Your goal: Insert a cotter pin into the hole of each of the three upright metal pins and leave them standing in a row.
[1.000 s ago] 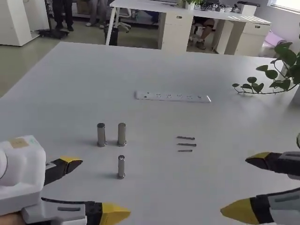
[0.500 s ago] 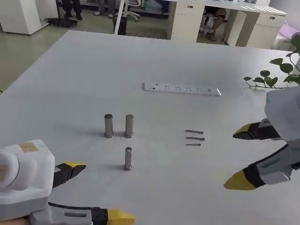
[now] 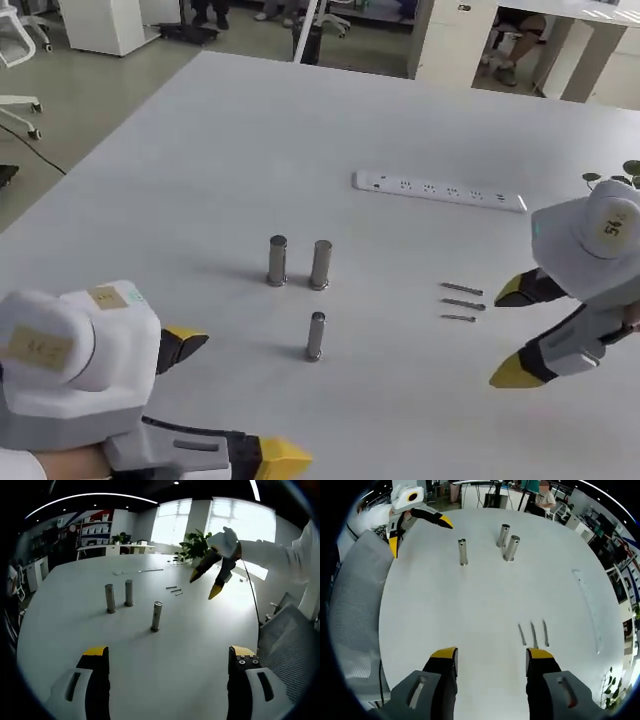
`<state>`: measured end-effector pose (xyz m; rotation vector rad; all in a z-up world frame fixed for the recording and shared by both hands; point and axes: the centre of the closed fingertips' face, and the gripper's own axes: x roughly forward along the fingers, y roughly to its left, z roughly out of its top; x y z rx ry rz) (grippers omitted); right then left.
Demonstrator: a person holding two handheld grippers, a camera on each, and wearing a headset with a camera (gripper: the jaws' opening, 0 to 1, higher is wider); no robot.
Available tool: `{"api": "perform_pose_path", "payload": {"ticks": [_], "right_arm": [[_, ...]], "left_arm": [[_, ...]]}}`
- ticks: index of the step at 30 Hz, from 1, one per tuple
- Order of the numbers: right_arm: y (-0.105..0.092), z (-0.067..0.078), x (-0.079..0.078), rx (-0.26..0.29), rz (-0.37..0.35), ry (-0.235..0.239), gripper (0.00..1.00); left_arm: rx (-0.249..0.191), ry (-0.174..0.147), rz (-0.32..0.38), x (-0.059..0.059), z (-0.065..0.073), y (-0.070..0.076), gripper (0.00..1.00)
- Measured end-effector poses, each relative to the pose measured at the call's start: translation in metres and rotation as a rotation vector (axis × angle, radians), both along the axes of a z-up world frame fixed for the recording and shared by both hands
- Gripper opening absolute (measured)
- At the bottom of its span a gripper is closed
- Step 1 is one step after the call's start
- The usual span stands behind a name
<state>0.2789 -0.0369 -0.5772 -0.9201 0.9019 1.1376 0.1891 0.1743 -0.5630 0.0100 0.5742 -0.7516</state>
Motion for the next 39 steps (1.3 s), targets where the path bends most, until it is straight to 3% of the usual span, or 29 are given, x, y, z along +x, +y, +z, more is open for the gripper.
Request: {"api": "perform_pose_path", "payload": {"ticks": [6, 12, 17, 25, 29, 30, 34, 39], "right_arm": [[-0.003, -0.018, 0.018, -0.047, -0.024, 0.061, 0.42], [0.003, -0.023, 0.039, -0.021, -0.051, 0.047, 0.31], [0.003, -0.029, 0.048, -0.039, -0.043, 0.031, 0.18], [0.001, -0.037, 0.049, -0.061, -0.016, 0.046, 0.09], [0.004, -0.035, 0.051, -0.046, -0.012, 0.039, 0.02], [0.006, -0.035, 0.047, -0.041, -0.012, 0.060, 0.00], [0.006, -0.034, 0.048, -0.049, -0.005, 0.052, 0.00], [0.005, -0.034, 0.049, -0.051, -0.032, 0.043, 0.00]], "left_arm": [[0.001, -0.007, 0.006, 0.000, 0.004, 0.002, 0.99], [0.021, -0.015, 0.021, 0.000, 0.004, 0.004, 0.99], [0.017, -0.021, 0.032, 0.002, 0.006, 0.004, 0.99], [0.016, -0.012, 0.048, 0.004, 0.006, 0.008, 0.97], [0.016, -0.010, 0.050, 0.003, 0.005, 0.008, 0.96], [0.017, -0.008, 0.049, 0.003, 0.004, 0.007, 0.96], [0.027, -0.003, 0.048, 0.000, 0.002, 0.006, 0.95], [0.005, -0.030, 0.052, 0.002, 0.012, 0.004, 0.93]]}}
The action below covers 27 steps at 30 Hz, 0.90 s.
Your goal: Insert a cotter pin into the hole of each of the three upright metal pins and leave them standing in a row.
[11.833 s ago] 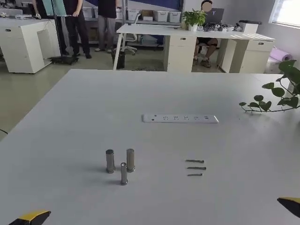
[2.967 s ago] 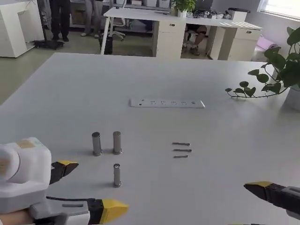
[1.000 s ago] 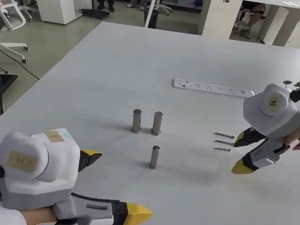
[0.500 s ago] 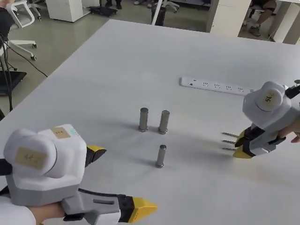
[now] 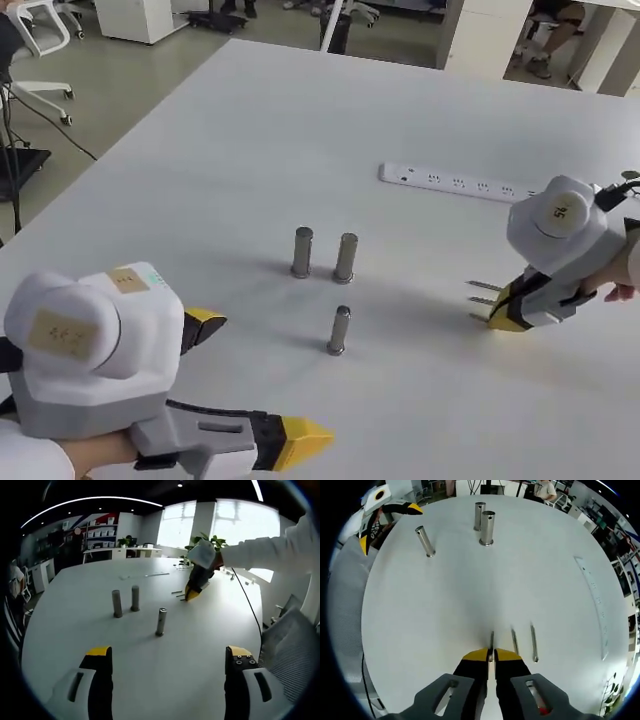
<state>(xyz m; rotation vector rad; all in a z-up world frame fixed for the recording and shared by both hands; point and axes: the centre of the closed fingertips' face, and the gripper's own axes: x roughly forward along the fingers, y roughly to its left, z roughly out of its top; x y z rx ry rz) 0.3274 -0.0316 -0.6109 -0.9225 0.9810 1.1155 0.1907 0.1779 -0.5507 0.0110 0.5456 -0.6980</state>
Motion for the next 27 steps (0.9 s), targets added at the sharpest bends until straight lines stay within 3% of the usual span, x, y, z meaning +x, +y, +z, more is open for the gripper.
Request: {"api": "perform_pose_path", "payload": {"ticks": [7, 15, 20, 22, 27], "right_arm": [[-0.001, 0.001, 0.002, 0.034, -0.095, -0.003, 0.00], [-0.001, 0.001, 0.001, 0.037, -0.087, -0.046, 0.00], [-0.007, 0.008, 0.002, 0.045, -0.098, -0.058, 0.00], [-0.004, 0.016, 0.004, 0.076, -0.078, -0.110, 0.00], [0.006, 0.035, -0.003, 0.134, -0.030, -0.182, 0.00]], "left_arm": [[-0.006, -0.002, -0.012, -0.001, 0.003, -0.003, 0.93], [-0.008, 0.018, -0.020, -0.005, 0.003, -0.008, 0.94], [-0.005, 0.002, -0.023, -0.004, 0.010, -0.009, 0.93], [-0.008, -0.004, -0.024, -0.003, 0.013, -0.010, 0.92], [-0.027, -0.013, -0.028, -0.002, 0.017, -0.013, 0.89]]}}
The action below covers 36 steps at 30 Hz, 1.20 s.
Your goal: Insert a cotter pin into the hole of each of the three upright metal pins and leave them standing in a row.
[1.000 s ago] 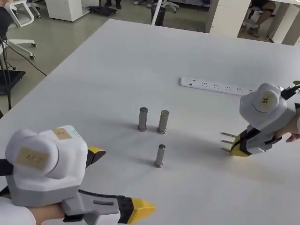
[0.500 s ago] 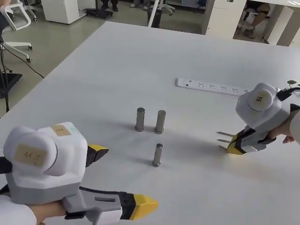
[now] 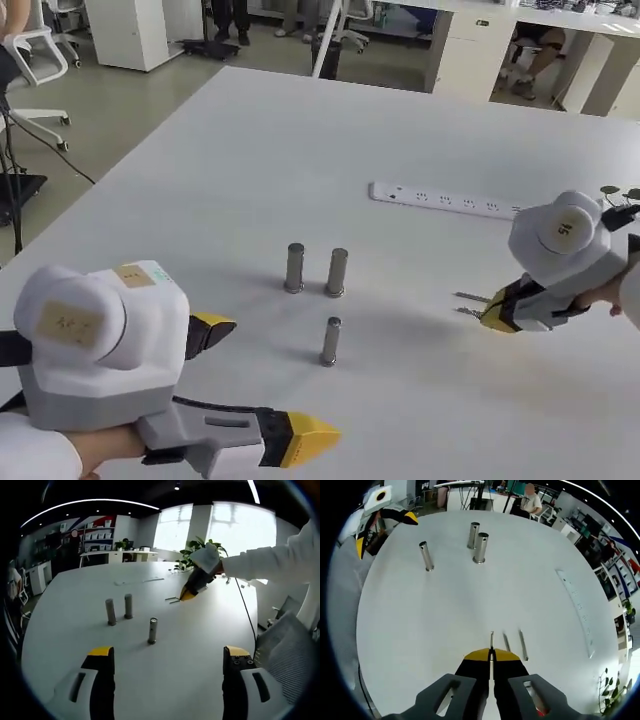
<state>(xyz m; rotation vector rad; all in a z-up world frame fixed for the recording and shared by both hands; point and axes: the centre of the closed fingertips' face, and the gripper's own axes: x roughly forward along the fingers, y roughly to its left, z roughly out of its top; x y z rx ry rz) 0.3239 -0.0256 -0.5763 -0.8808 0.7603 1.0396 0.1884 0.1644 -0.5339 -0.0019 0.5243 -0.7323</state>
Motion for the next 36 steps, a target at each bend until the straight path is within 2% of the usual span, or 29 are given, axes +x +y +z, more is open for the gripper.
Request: {"api": "perform_pose_path", "payload": {"ticks": [3, 5, 10, 16, 18, 22, 25, 27, 31, 35, 36], "right_arm": [[0.009, 0.012, -0.003, 0.080, -0.015, -0.033, 0.00], [0.009, 0.016, -0.008, 0.090, -0.007, -0.049, 0.00], [0.019, 0.028, -0.026, 0.155, 0.025, -0.089, 0.00], [0.030, 0.035, -0.052, 0.179, 0.114, -0.139, 0.00], [0.036, 0.039, -0.062, 0.193, 0.142, -0.157, 0.00], [0.046, 0.046, -0.076, 0.213, 0.187, -0.180, 0.00], [0.053, 0.052, -0.079, 0.235, 0.204, -0.204, 0.00], [0.059, 0.057, -0.084, 0.252, 0.212, -0.225, 0.00], [0.068, 0.064, -0.094, 0.270, 0.224, -0.257, 0.00], [0.075, 0.070, -0.103, 0.289, 0.237, -0.274, 0.00], [0.076, 0.072, -0.105, 0.286, 0.245, -0.282, 0.00]], "left_arm": [[-0.013, 0.013, 0.017, 0.003, 0.000, -0.002, 0.87], [-0.031, 0.019, 0.000, 0.001, 0.002, -0.006, 0.81], [-0.043, 0.021, -0.037, 0.001, 0.007, -0.019, 0.78], [-0.093, 0.038, -0.062, 0.002, 0.012, -0.035, 0.71], [-0.131, 0.066, -0.063, 0.003, 0.014, -0.044, 0.68], [-0.211, 0.079, -0.057, 0.007, 0.023, -0.057, 0.63], [-0.276, 0.090, -0.061, 0.010, 0.031, -0.066, 0.59], [-0.301, 0.061, -0.075, 0.012, 0.040, -0.072, 0.56], [-0.329, 0.071, -0.087, 0.014, 0.047, -0.081, 0.51], [-0.355, 0.101, -0.090, 0.016, 0.049, -0.087, 0.45], [-0.378, 0.133, -0.078, 0.016, 0.049, -0.089, 0.43]]}}
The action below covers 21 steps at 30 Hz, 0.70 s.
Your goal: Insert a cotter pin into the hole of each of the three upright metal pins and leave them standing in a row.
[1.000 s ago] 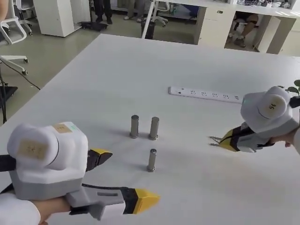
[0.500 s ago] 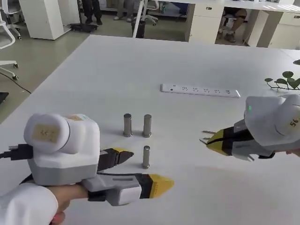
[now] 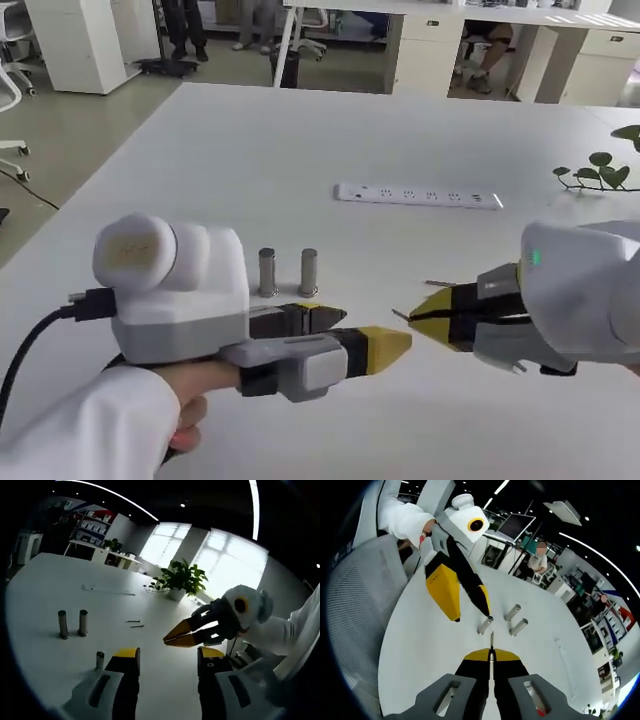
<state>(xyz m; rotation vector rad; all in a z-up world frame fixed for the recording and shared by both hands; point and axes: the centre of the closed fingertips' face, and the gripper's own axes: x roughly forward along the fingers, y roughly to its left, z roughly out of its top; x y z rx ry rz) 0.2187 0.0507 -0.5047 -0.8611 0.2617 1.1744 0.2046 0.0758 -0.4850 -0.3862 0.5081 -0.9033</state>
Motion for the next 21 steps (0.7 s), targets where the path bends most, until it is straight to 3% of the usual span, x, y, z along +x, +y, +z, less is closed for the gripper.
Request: {"api": "perform_pose_path", "payload": {"ticks": [2, 8, 16, 21], "right_arm": [[0.004, 0.003, -0.005, 0.001, 0.012, -0.016, 0.00], [0.011, 0.002, -0.014, -0.022, 0.034, -0.058, 0.00], [0.018, 0.000, -0.023, -0.031, 0.064, -0.060, 0.00], [0.019, 0.002, -0.025, -0.052, 0.085, -0.079, 0.00]], "left_arm": [[-0.023, 0.024, 0.000, 0.000, 0.000, -0.002, 0.39], [-0.032, 0.048, -0.003, -0.001, -0.001, -0.003, 0.29], [-0.022, 0.089, -0.024, -0.007, -0.010, -0.004, 0.19], [-0.048, 0.122, -0.029, -0.010, -0.010, -0.006, 0.10]]}}
